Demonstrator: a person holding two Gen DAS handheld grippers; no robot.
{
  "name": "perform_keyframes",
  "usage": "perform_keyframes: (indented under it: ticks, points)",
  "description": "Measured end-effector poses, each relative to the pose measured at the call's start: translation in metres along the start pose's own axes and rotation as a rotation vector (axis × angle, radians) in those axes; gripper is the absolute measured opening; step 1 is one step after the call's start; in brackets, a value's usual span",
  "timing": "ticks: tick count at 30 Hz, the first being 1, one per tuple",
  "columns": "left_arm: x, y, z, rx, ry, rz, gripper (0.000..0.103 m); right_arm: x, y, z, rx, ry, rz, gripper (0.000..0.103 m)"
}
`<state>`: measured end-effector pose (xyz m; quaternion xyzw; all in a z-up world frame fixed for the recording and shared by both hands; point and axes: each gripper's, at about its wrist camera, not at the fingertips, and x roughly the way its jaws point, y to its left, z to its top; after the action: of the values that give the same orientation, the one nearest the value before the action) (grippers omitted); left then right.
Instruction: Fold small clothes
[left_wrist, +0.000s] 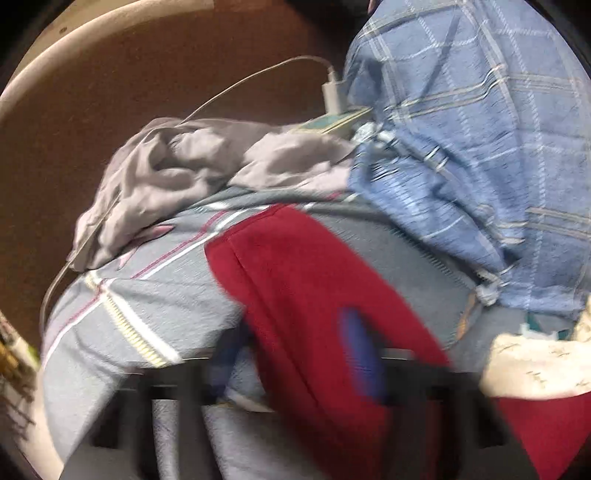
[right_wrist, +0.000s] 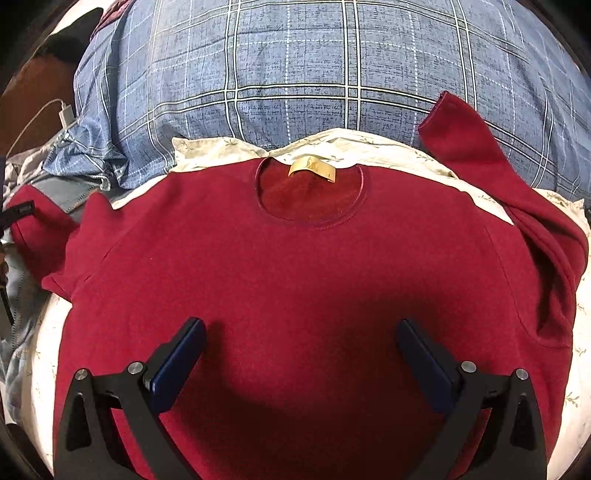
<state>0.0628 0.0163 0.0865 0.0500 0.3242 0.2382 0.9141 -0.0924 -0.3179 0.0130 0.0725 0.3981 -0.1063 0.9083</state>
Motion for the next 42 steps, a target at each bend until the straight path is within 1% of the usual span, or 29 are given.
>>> perform_keyframes:
  ticks: [1, 2, 4, 7, 9, 10, 12, 14, 16, 19, 21, 22, 23, 25, 27, 28, 29, 30, 31, 32, 33, 34, 35, 36, 38, 39, 40, 42]
  points:
    - [0.002, 0.004, 0.000, -0.033, 0.028, -0.074, 0.009, 0.000, 0.001, 0.000, -0.002, 0.001, -0.003, 0.103]
    - [0.004, 0.008, 0.000, -0.071, 0.051, -0.141, 0.008, 0.000, 0.001, 0.000, -0.002, 0.000, -0.003, 0.103]
    - [-0.005, 0.012, 0.000, -0.094, 0.054, -0.207, 0.008, -0.001, -0.001, 0.000, 0.008, -0.002, 0.010, 0.103]
    - [-0.043, 0.011, 0.006, -0.102, 0.013, -0.359, 0.008, -0.007, -0.009, 0.002, 0.046, -0.011, 0.048, 0.102]
    - [-0.075, 0.005, 0.007, -0.087, -0.023, -0.455, 0.008, -0.015, -0.017, 0.003, 0.081, -0.023, 0.070, 0.102]
    - [-0.097, -0.005, 0.006, -0.072, -0.039, -0.528, 0.008, -0.019, -0.020, 0.004, 0.090, -0.034, 0.072, 0.102]
    - [-0.128, -0.023, 0.002, -0.040, -0.053, -0.650, 0.008, -0.032, -0.030, 0.005, 0.101, -0.066, 0.059, 0.102]
    - [-0.156, -0.046, -0.006, -0.007, -0.044, -0.760, 0.008, -0.042, -0.041, 0.007, 0.120, -0.083, 0.050, 0.102]
    - [-0.177, -0.078, -0.018, 0.031, -0.013, -0.858, 0.008, -0.052, -0.057, 0.009, 0.160, -0.097, 0.056, 0.102]
    - [-0.195, -0.126, -0.042, 0.104, 0.024, -0.917, 0.008, -0.065, -0.085, 0.009, 0.226, -0.107, 0.050, 0.102]
    - [-0.198, -0.152, -0.057, 0.145, 0.069, -0.952, 0.008, -0.071, -0.105, 0.008, 0.254, -0.110, 0.021, 0.102]
    - [-0.193, -0.165, -0.060, 0.166, 0.092, -0.967, 0.008, -0.074, -0.112, 0.007, 0.262, -0.109, 0.006, 0.102]
    - [-0.194, -0.180, -0.070, 0.195, 0.119, -0.976, 0.008, -0.076, -0.121, 0.007, 0.273, -0.108, -0.011, 0.103]
    - [-0.184, -0.202, -0.079, 0.252, 0.144, -0.981, 0.008, -0.080, -0.137, 0.005, 0.300, -0.107, -0.027, 0.103]
    - [-0.182, -0.213, -0.085, 0.295, 0.155, -0.980, 0.010, -0.084, -0.149, 0.004, 0.326, -0.115, -0.034, 0.103]
    - [-0.181, -0.215, -0.086, 0.327, 0.163, -0.980, 0.014, -0.085, -0.154, 0.005, 0.336, -0.117, -0.033, 0.103]
    - [-0.181, -0.219, -0.084, 0.345, 0.170, -0.978, 0.023, -0.085, -0.155, 0.006, 0.335, -0.119, -0.026, 0.103]
    - [-0.182, -0.215, -0.080, 0.364, 0.182, -0.974, 0.028, -0.085, -0.154, 0.008, 0.323, -0.119, -0.015, 0.103]
    - [-0.182, -0.204, -0.073, 0.368, 0.182, -0.974, 0.038, -0.084, -0.152, 0.010, 0.307, -0.117, -0.008, 0.103]
    - [-0.183, -0.190, -0.066, 0.365, 0.156, -0.979, 0.046, -0.082, -0.147, 0.012, 0.281, -0.115, 0.001, 0.103]
    - [-0.186, -0.178, -0.060, 0.363, 0.122, -0.974, 0.051, -0.081, -0.141, 0.014, 0.255, -0.114, 0.014, 0.103]
    - [-0.187, -0.159, -0.052, 0.356, 0.082, -0.954, 0.061, -0.079, -0.136, 0.016, 0.238, -0.111, 0.026, 0.103]
    - [-0.186, -0.143, -0.047, 0.342, 0.053, -0.929, 0.068, -0.075, -0.131, 0.019, 0.221, -0.107, 0.041, 0.103]
    - [-0.181, -0.121, -0.040, 0.313, 0.028, -0.890, 0.070, -0.070, -0.126, 0.022, 0.208, -0.102, 0.051, 0.103]
    - [-0.164, -0.086, -0.031, 0.244, 0.013, -0.818, 0.072, -0.060, -0.118, 0.027, 0.187, -0.096, 0.051, 0.103]
    - [-0.154, -0.076, -0.029, 0.220, 0.011, -0.786, 0.072, -0.051, -0.115, 0.031, 0.176, -0.080, 0.039, 0.103]
    - [-0.139, -0.063, -0.027, 0.184, 0.014, -0.731, 0.072, -0.044, -0.112, 0.034, 0.171, -0.065, 0.031, 0.103]
    - [-0.118, -0.050, -0.028, 0.130, 0.026, -0.671, 0.072, -0.024, -0.105, 0.044, 0.149, -0.037, 0.019, 0.102]
